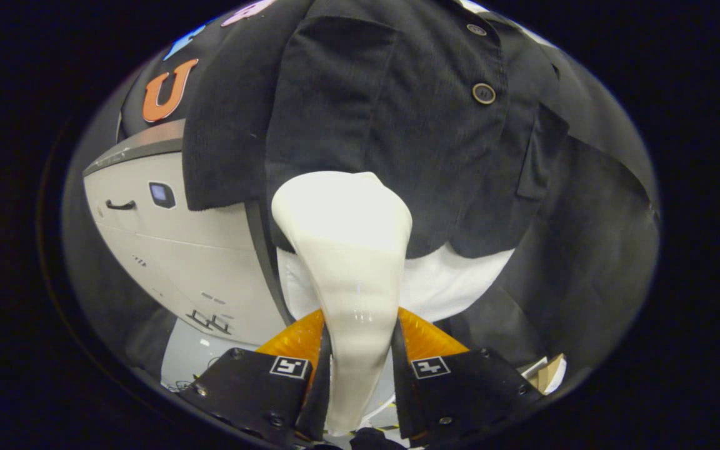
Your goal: Iron the clothes twice with a garment steamer, once on the left side and once on the right side.
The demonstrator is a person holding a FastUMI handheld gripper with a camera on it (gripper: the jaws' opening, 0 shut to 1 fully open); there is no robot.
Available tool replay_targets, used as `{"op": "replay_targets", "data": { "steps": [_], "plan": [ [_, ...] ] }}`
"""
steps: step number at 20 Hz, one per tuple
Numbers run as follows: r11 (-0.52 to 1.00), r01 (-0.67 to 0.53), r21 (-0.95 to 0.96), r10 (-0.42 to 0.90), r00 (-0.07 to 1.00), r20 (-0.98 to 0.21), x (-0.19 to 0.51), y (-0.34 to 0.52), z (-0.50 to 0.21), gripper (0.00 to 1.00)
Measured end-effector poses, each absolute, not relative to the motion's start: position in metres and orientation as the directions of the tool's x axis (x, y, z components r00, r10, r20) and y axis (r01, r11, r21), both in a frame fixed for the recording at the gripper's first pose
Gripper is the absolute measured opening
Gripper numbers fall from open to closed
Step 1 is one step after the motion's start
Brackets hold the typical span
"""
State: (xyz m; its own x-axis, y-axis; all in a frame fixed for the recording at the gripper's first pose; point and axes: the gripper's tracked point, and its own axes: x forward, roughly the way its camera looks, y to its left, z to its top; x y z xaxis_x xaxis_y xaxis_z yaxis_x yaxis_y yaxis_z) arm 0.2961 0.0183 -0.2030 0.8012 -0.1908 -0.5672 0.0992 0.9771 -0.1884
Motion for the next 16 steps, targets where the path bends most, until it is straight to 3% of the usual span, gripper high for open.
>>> {"op": "replay_targets", "data": {
  "steps": [7,16],
  "plan": [
    [0.978,0.186,-0.092,-0.207,0.853,-0.478,0.265,-0.019,-0.135,0.46],
    [0.960,0.276,0.042,-0.261,0.940,-0.222,0.263,-0.132,0.055,0.46]
  ]
}}
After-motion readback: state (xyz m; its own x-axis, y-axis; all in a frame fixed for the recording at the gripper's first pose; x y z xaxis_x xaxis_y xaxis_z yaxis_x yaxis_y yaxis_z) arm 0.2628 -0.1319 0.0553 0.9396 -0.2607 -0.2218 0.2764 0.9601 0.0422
